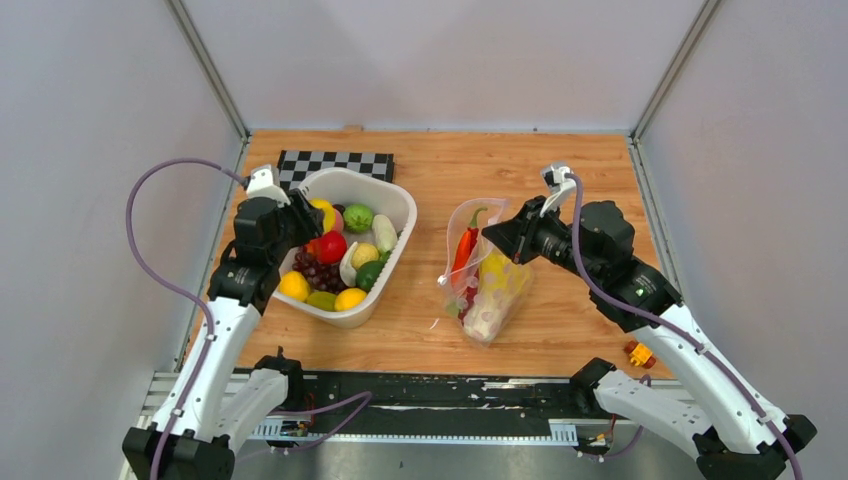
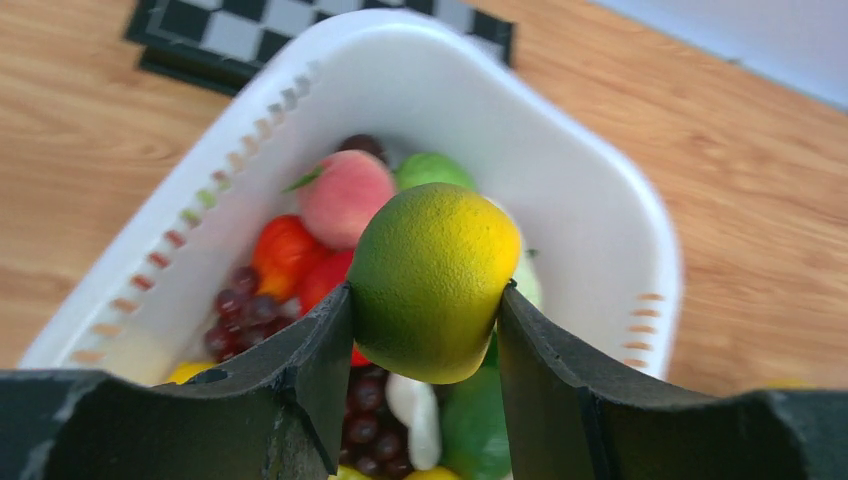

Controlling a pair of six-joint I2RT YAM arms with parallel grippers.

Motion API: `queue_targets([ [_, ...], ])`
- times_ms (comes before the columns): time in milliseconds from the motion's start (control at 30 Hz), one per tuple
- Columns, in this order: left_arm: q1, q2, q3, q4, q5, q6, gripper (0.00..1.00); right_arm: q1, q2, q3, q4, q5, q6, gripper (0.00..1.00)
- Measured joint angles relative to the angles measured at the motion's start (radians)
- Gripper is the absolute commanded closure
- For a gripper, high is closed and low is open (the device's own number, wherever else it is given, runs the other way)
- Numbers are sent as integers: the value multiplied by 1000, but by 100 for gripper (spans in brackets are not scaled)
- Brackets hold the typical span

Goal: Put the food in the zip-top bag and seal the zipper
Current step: Pick up the fake fruit from the bin, then place the fake fruit in the zipper food storage bag.

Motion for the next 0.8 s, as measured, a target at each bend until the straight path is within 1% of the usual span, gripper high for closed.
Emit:
queue_targets([
  [167,-2,3,52,87,235,-56,79,0,0,0,0,-13,0,100],
  [233,-21,14,87,137,333,-78,79,0,-2,0,0,-18,1,100],
  [300,-53,23,119,176,390,-80,79,0,-3,0,0,-23,2,100],
  [533,-305,42,253,328,549,-70,76,0,-7,0,0,-36,9,100],
  [667,-457,108,336,356,570,-37,75,0,-7,0,-1,-37,16,100],
  [700,-504,129,346,364,572,-29,75,0,-8,0,-1,-40,21,100],
  [800,-585,183,347,367,573,-21,74,0,-12,0,0,-47,28,100],
])
